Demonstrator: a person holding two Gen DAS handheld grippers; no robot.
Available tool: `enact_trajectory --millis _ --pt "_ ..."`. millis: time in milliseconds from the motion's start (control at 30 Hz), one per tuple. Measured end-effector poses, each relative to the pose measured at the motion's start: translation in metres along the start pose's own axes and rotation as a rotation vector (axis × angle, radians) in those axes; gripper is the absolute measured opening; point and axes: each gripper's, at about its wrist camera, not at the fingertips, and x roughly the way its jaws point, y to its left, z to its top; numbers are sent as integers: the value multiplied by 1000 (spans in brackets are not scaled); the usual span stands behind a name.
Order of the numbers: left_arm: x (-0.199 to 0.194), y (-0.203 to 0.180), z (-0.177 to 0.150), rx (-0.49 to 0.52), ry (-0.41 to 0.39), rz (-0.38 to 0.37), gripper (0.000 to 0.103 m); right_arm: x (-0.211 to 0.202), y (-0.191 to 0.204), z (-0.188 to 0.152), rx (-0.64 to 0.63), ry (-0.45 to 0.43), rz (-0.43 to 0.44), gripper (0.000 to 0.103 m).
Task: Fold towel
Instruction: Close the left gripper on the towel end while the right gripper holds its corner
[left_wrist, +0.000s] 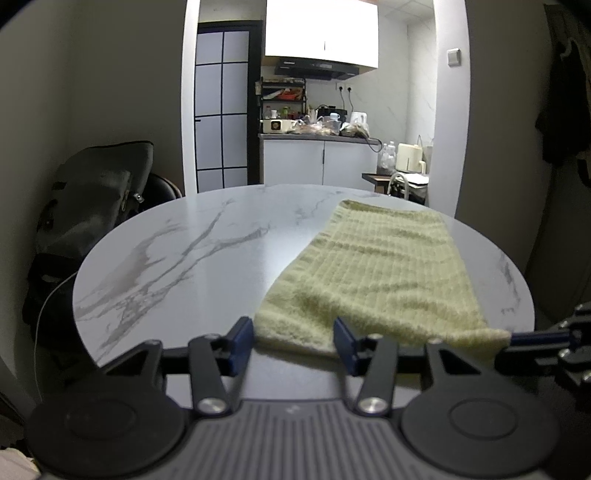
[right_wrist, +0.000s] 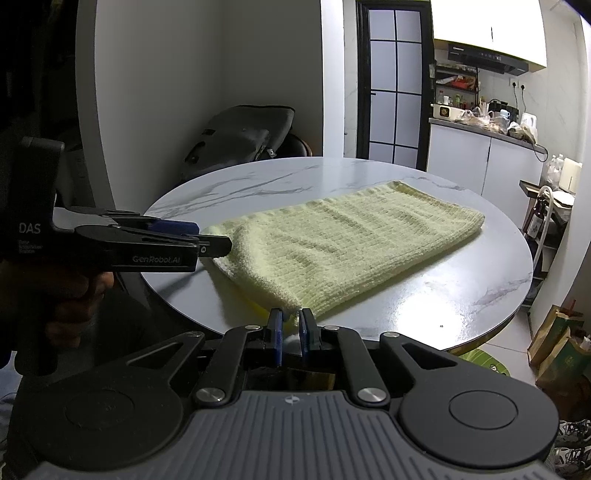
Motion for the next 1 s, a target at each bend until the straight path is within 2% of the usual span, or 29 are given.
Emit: enact_trajectory --millis 100,233,367,467,500,633,767,833,1000 --pt "0 0 0 -5 3 -1 48 0 0 0 -2 0 1 11" --pt "0 2 1 -31 3 -11 32 -1 -2 -1 -3 -1 0 11" --pt "1 4 1 -52 4 -18 21 -2 -3 -2 -4 1 -7 11" --pt "1 5 1 -67 2 -19 18 -2 -5 -2 0 -1 -14 9" --pt "1 4 1 -70 1 -20 17 -2 -5 -2 2 -3 -16 6" --pt "0 4 1 -82 1 -26 13 -3 -2 -2 -6 1 -23 6" --pt "-1 5 0 -92 -4 -34 13 -7 4 -1 -16 -16 -17 14" --pt "-1 5 0 -93 -5 -35 13 -9 6 0 -13 -32 -5 41" --pt "-2 4 -1 -95 -8 -39 13 -6 15 2 -23 -45 18 44"
